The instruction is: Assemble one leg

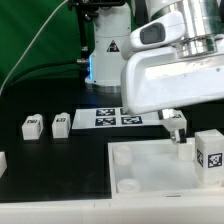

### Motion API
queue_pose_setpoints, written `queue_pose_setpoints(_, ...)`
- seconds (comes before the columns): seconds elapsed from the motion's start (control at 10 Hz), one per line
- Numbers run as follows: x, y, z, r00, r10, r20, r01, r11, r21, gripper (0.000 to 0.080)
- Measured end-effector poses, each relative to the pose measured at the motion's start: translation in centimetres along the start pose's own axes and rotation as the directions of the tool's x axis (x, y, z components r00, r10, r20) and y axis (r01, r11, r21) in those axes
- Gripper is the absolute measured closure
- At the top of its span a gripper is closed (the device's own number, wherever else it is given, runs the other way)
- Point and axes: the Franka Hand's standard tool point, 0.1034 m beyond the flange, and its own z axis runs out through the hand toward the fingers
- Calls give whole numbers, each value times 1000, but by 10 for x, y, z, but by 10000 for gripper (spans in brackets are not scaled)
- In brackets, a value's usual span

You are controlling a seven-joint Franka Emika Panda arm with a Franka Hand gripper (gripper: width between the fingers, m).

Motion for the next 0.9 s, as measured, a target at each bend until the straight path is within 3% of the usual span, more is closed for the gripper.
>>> queue_pose_setpoints(0.3,2,-6,3,959,20,284,-38,998,58,151)
queue_pose_setpoints(0.5,1,-15,2,873,24,488,-79,993,92,151)
queue_pose_setpoints(0.7,12,-10,10,900,20,436,-66,994,92,151)
queue_pose_setpoints(0.8,10,-11,10,898,20,439,-67,994,92,151)
queue_pose_setpoints(0.9,10,-11,10,898,20,439,-67,993,92,279)
